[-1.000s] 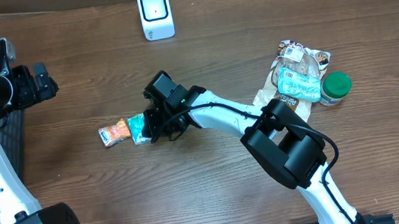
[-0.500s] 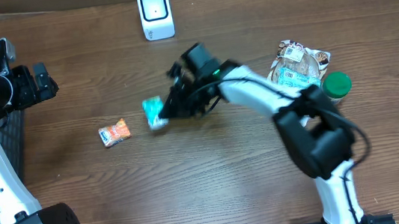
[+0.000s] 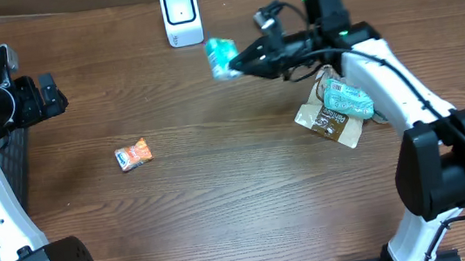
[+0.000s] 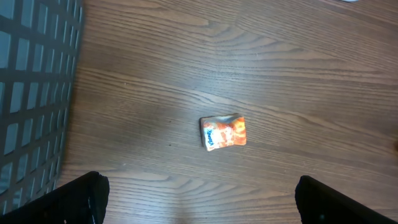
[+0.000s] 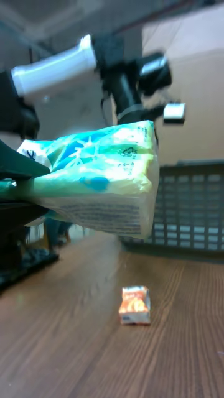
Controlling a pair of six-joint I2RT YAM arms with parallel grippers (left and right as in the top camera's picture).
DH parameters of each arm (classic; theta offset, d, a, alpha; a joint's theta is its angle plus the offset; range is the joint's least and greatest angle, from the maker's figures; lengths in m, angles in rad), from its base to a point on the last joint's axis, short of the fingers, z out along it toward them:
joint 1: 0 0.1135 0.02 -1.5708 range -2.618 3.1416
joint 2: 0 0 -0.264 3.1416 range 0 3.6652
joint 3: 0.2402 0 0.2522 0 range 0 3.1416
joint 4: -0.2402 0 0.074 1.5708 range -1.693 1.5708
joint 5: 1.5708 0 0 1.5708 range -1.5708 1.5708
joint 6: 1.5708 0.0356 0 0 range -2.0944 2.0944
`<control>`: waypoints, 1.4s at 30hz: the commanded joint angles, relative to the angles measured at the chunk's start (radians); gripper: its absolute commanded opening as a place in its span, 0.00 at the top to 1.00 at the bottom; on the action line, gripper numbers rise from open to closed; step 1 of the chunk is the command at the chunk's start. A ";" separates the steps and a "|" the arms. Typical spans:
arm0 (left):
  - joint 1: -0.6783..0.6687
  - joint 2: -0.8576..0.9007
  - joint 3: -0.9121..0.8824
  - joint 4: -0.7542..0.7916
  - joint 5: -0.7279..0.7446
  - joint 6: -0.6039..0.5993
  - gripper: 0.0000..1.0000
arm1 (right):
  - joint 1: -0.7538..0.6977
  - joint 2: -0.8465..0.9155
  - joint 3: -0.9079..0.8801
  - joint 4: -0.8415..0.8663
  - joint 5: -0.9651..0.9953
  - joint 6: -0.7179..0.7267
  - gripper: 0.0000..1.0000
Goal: Scan the item barcode
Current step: 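Carry the teal pack up toward the white scanner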
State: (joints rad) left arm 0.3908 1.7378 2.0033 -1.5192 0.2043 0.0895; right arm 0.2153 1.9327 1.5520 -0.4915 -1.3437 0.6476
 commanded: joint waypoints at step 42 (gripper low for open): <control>0.002 0.001 0.002 0.002 0.002 0.019 0.00 | 0.255 0.054 0.666 -0.338 1.342 -0.417 0.96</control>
State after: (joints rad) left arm 0.3908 1.7378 2.0033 -1.5192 0.2047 0.0895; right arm 0.4385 1.9499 2.1685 -0.8513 -0.2852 0.3607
